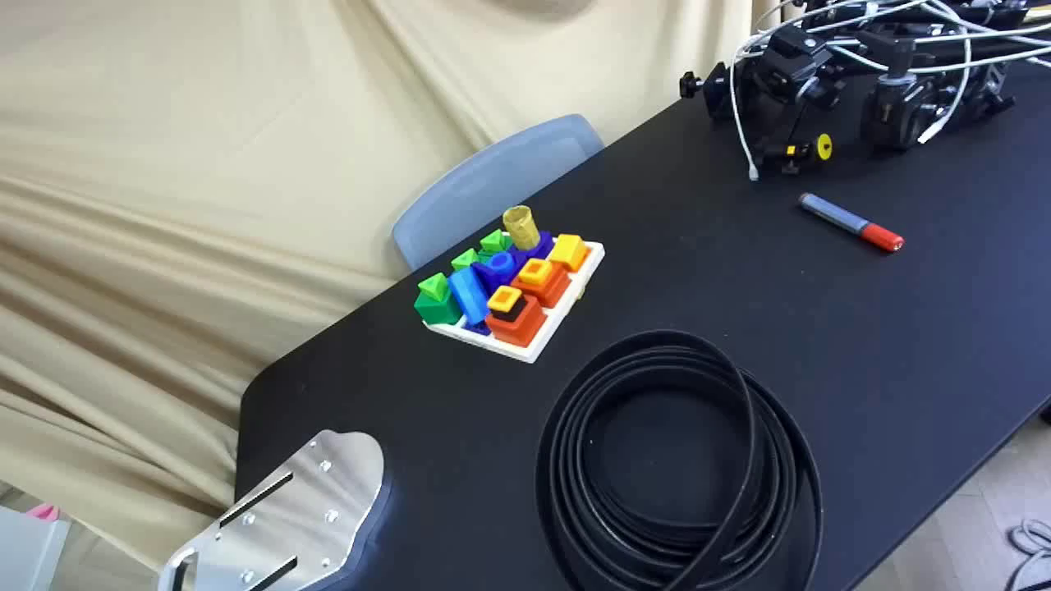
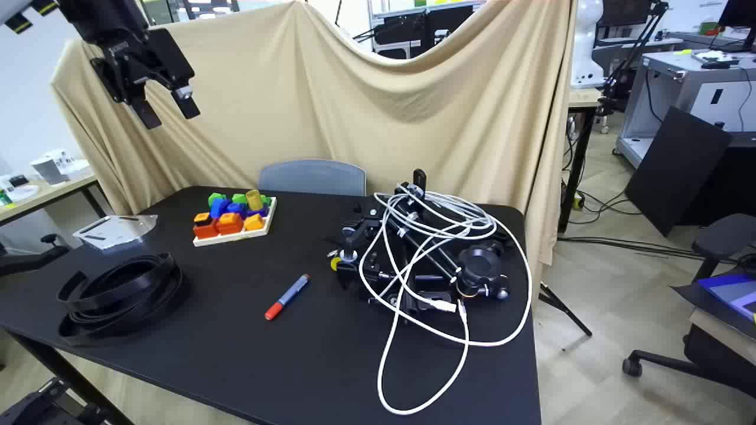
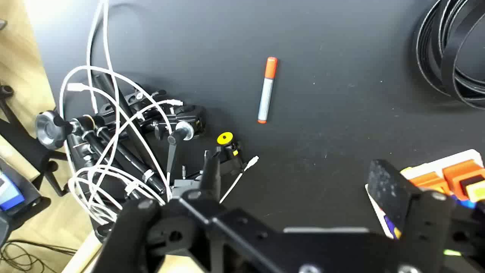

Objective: Move the marker forward towards the left

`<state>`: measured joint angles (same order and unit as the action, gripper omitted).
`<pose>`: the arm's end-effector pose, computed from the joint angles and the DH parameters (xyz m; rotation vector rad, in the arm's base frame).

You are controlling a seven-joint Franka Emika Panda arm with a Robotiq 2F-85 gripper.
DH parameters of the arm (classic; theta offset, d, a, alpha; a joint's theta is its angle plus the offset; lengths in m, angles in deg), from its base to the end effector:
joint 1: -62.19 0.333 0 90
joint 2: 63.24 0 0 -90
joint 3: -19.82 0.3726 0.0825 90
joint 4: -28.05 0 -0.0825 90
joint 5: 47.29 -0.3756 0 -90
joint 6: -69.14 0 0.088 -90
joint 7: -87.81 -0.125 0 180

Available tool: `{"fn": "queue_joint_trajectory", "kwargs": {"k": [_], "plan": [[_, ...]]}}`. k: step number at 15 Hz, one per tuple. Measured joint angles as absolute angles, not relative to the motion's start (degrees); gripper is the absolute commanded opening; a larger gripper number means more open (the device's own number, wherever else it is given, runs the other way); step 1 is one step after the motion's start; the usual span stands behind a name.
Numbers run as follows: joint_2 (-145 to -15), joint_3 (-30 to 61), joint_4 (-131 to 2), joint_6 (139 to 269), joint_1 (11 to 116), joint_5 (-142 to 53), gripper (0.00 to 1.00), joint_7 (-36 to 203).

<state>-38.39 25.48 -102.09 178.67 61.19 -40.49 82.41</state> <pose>0.3990 0.0282 0.5682 2.9907 0.0227 0.1258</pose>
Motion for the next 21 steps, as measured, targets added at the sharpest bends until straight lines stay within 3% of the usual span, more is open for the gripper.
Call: {"fn": "queue_joint_trajectory", "kwargs": {"k": [15, 21], "plan": [[-38.5, 25.1, -102.5, 179.0, 61.5, -40.9, 1.0, 82.4], [-40.1, 21.8, -109.0, 187.6, 61.4, -44.3, 1.0, 84.5]]}}
